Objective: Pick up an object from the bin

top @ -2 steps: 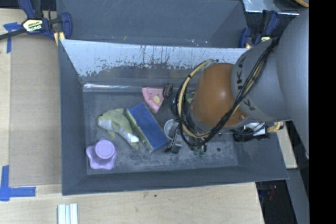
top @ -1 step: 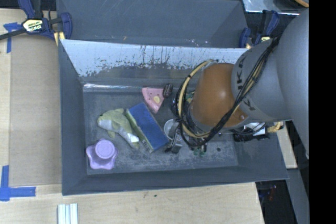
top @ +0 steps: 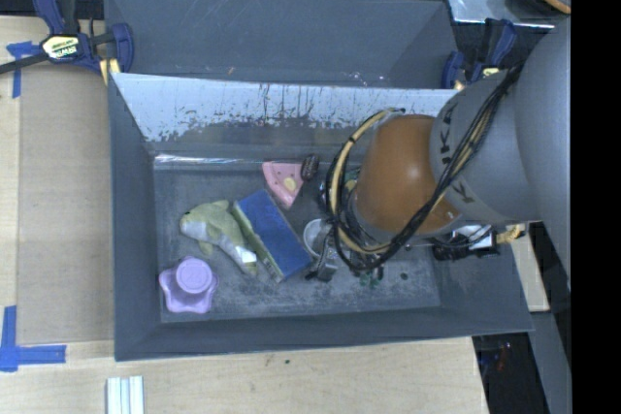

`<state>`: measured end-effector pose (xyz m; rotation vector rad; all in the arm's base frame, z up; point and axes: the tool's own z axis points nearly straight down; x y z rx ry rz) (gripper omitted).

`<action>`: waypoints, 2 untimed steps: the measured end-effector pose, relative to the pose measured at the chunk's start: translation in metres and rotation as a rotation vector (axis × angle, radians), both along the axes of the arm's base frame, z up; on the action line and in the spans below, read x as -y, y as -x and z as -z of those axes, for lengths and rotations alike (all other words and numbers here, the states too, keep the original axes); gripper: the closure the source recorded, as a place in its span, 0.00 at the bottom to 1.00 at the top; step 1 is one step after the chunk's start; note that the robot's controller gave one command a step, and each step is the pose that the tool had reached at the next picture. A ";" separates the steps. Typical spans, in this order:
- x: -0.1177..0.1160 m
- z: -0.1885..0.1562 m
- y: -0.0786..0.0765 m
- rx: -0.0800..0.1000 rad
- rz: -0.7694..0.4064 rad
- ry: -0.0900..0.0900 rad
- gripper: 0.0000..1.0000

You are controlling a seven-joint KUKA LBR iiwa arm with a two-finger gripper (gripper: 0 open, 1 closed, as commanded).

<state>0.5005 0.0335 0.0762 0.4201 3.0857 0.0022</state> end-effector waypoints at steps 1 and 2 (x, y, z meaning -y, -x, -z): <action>0.000 -0.020 0.000 0.000 -0.001 0.000 1.00; 0.001 -0.032 0.000 0.002 -0.003 0.000 1.00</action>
Offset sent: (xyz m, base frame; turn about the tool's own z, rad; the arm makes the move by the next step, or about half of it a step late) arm -0.0007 -0.0001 0.0335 -0.0007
